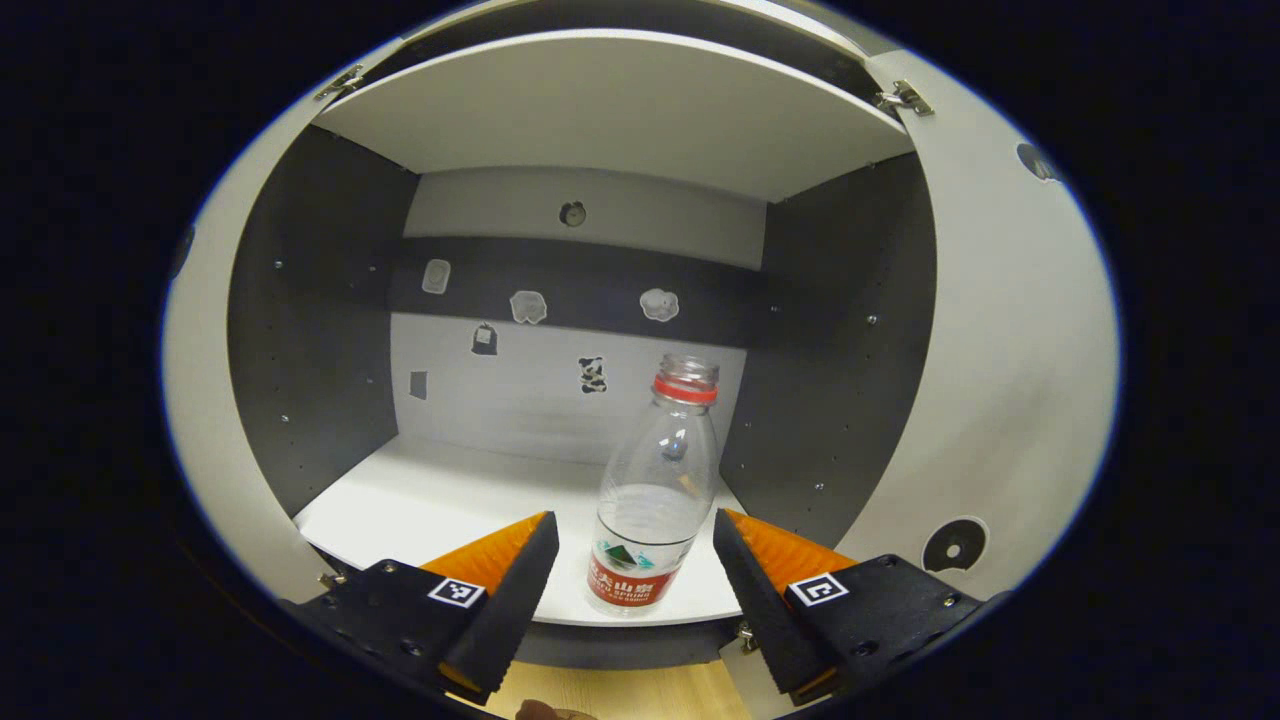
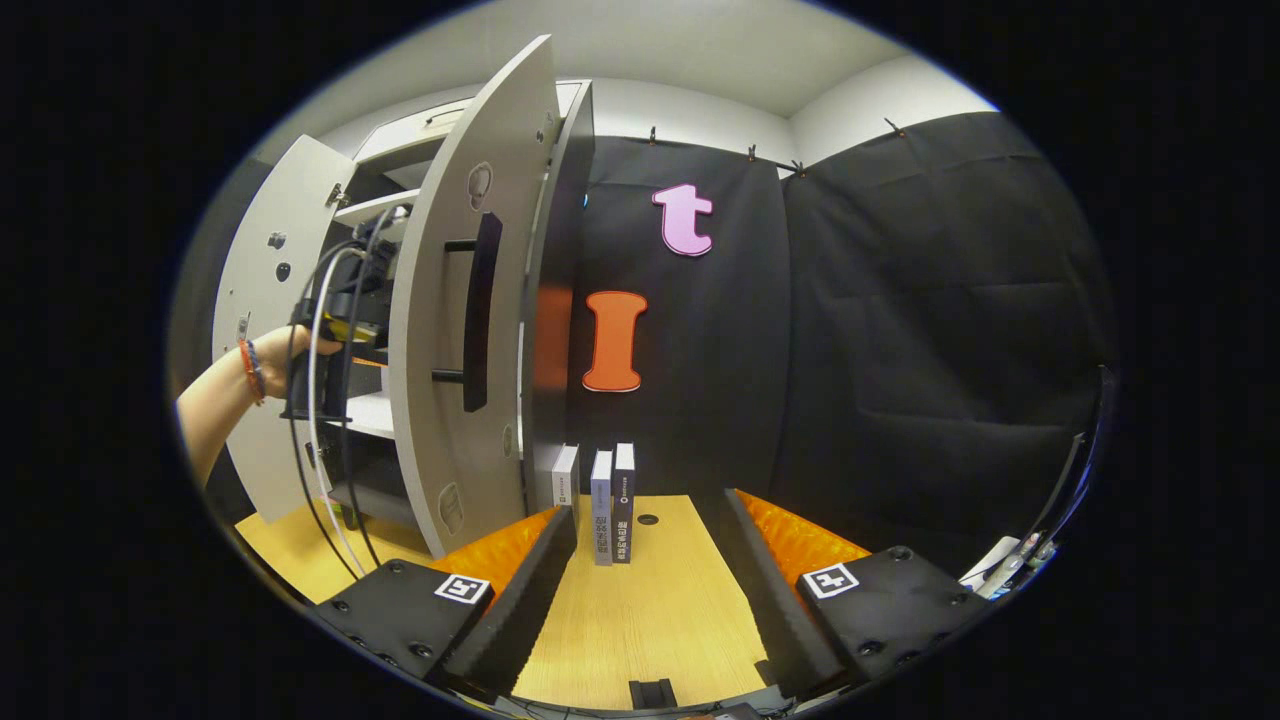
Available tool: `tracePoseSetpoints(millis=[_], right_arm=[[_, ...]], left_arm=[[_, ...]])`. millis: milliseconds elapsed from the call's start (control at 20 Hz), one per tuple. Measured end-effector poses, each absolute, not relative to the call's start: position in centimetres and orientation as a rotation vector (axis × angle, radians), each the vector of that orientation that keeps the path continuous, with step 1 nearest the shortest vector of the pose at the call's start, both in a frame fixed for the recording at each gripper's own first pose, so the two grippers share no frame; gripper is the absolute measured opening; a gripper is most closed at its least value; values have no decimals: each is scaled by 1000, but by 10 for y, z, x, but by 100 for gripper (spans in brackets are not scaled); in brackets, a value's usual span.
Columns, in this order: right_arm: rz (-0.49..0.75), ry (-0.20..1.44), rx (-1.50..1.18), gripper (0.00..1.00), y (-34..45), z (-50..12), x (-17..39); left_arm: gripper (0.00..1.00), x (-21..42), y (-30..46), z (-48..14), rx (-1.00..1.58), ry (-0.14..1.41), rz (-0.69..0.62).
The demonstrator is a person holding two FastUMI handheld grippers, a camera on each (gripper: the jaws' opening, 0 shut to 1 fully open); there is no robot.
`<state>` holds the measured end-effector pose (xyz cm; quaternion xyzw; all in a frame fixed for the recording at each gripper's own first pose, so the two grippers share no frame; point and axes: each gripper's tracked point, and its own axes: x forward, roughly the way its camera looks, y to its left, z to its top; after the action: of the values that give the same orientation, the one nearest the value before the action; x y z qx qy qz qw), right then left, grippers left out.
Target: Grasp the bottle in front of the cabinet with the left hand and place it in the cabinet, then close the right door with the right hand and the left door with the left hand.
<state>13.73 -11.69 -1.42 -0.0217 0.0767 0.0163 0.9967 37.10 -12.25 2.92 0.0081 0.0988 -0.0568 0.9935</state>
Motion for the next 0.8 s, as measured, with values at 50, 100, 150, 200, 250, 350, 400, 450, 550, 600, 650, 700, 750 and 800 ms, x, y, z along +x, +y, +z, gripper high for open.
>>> tracePoseSetpoints(millis=[50,100,150,200,250,350,400,450,550,600,650,700,750,800], right_arm=[[39,160,-40,97,-114,-17,139],[45,162,-32,98,-111,-17,142],[48,166,-24,98,-107,-19,144],[55,173,-18,93,-102,-21,146],[62,179,-10,93,-97,-22,149],[76,190,8,97,-84,-25,153],[83,196,17,97,-76,-28,155],[97,204,26,98,-68,-31,157],[107,224,31,94,-54,-38,164],[101,227,27,93,-49,-40,167],[95,222,23,93,-45,-39,171],[90,215,21,98,-41,-39,172],[89,210,20,98,-37,-37,173],[86,205,19,98,-33,-37,173]], left_arm=[[95,357,-114,36,9,179,-105],[95,341,-106,43,-1,159,-94],[95,326,-96,50,-12,141,-83],[95,311,-86,56,-21,125,-75],[95,296,-77,61,-25,113,-66],[95,266,-56,75,-21,89,-50],[95,252,-46,80,-18,73,-48],[95,238,-36,83,-17,58,-40],[92,215,-16,84,-20,31,-22],[94,204,-7,81,-8,35,-27],[95,192,6,77,7,42,-17],[95,182,18,74,14,44,-3],[95,174,25,71,19,49,-6],[95,165,34,67,24,53,-7]])
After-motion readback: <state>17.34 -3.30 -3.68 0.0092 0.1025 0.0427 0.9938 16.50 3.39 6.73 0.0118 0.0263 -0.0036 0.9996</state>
